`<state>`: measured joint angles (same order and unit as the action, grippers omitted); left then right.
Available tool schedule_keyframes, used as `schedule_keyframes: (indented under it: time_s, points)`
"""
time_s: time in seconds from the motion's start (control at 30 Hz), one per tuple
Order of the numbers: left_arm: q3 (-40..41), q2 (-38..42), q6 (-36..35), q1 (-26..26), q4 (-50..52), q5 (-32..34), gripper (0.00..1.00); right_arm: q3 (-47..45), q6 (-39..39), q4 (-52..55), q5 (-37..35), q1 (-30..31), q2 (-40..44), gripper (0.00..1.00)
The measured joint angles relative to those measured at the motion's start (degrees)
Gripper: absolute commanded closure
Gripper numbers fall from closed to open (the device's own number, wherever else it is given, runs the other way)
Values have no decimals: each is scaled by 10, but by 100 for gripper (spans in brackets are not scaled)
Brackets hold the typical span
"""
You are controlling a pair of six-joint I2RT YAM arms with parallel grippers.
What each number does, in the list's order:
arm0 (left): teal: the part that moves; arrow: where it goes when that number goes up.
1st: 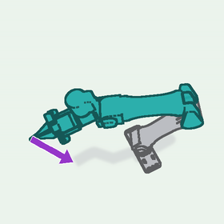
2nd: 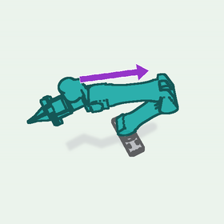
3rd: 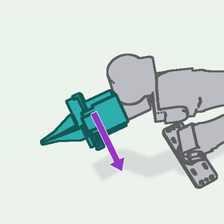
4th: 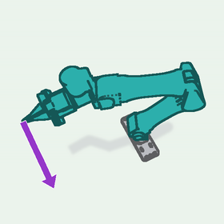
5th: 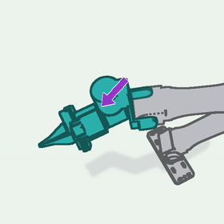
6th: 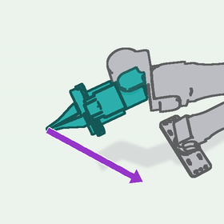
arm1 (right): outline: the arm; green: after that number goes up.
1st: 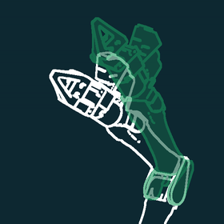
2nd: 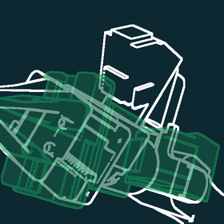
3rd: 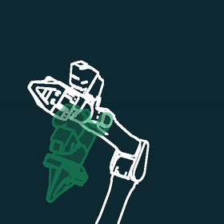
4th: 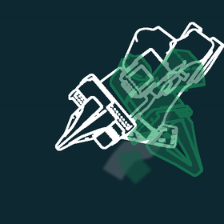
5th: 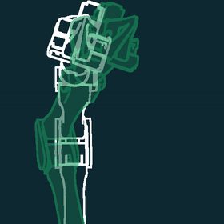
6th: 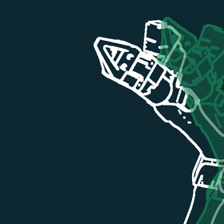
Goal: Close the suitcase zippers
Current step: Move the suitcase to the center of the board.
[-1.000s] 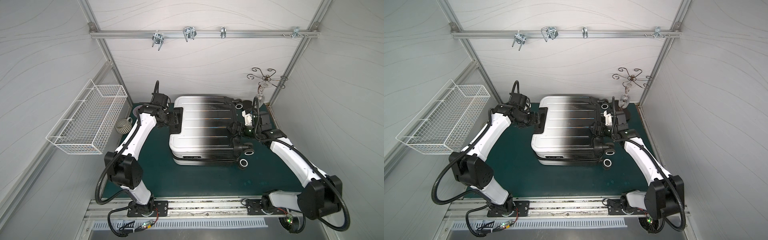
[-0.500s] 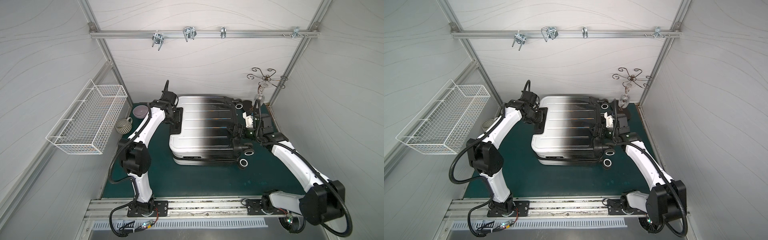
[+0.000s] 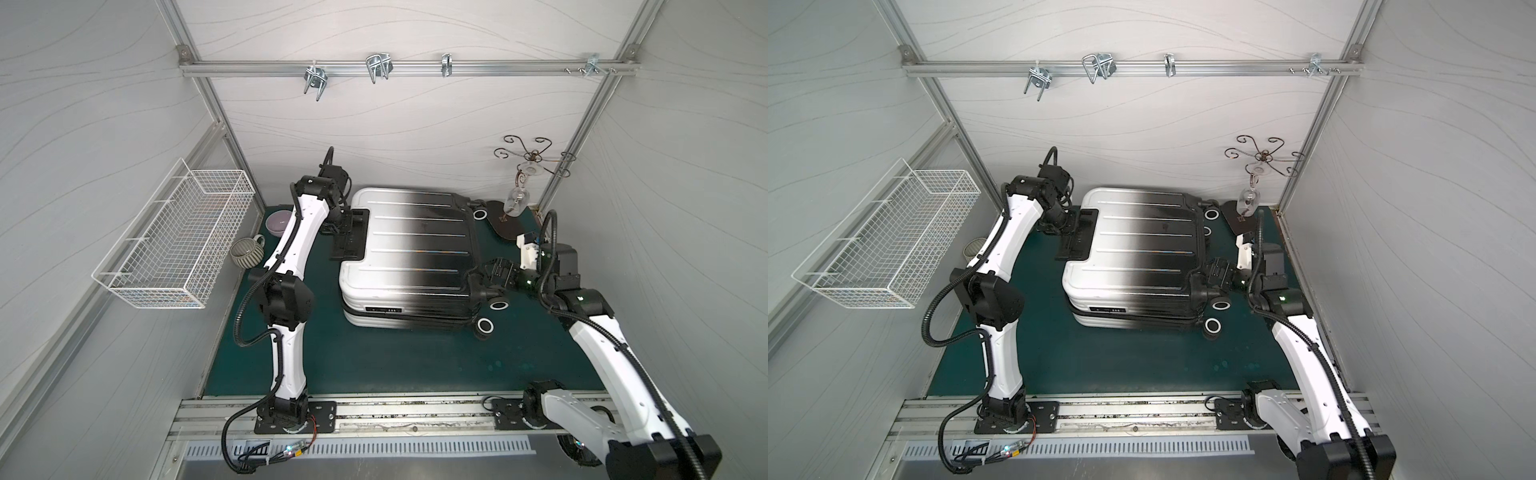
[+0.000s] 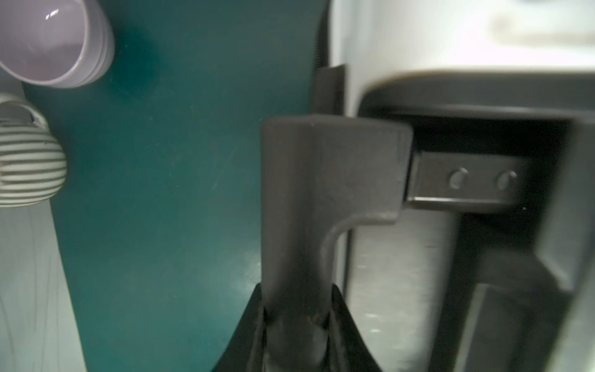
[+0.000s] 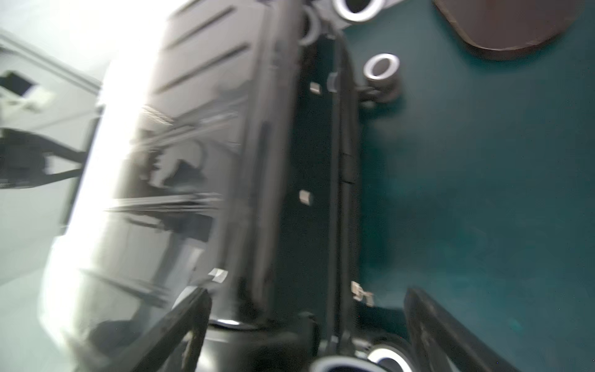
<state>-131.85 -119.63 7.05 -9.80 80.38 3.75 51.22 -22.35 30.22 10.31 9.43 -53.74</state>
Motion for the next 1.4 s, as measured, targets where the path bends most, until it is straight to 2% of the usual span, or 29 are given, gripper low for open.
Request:
schedule_keyframes:
  time_s: [0.1, 0.2, 0.23, 0.33, 0.47, 0.53, 0.6, 0.7, 0.8, 0.87, 1.0, 1.07, 1.2, 1.33, 1.4]
  points:
    - [-14, -5, -12, 28, 15, -19, 100, -36, 2, 12, -66, -24, 24, 13]
    - [-32, -3, -17, 35, 25, -30, 99, -53, -7, 16, -84, -63, 24, 14]
    - [-33, 2, -18, 31, 25, -28, 92, -55, -13, 16, -82, -73, 19, 14]
    - [-29, 21, -10, 1, 22, -11, 76, -56, -32, 10, -28, -83, -6, 14]
    - [0, 78, 1, -71, -11, -19, 65, -70, -83, -20, 103, -84, -20, 13]
    - [2, 110, 4, -99, -33, -34, 53, -78, -118, -38, 137, -73, -20, 13]
    - [-7, 130, 10, -99, -43, -47, 46, -79, -145, -45, 141, -46, -21, 13]
    - [-34, 132, 22, -65, -44, -47, 42, -70, -170, -48, 149, 12, -36, 14]
    - [-15, 148, 32, -50, -48, -25, 37, -60, -194, -63, 182, 48, -59, 14]
    - [34, 186, 35, -81, -53, -7, 36, -54, -211, -67, 192, 74, -67, 14]
    - [135, 274, 36, -177, -61, 5, 33, -44, -229, -79, 196, 120, -71, 14]
    - [172, 308, 37, -194, -56, 12, 35, -39, -231, -86, 206, 130, -82, 14]
    - [178, 311, 46, -218, -54, 42, 33, -30, -243, -105, 217, 144, -108, 15]
    - [197, 297, 51, -323, -65, 66, 31, 1, -248, -120, 225, 172, -144, 15]
    - [206, 291, 48, -339, -65, 80, 24, 9, -235, -113, 227, 170, -138, 15]
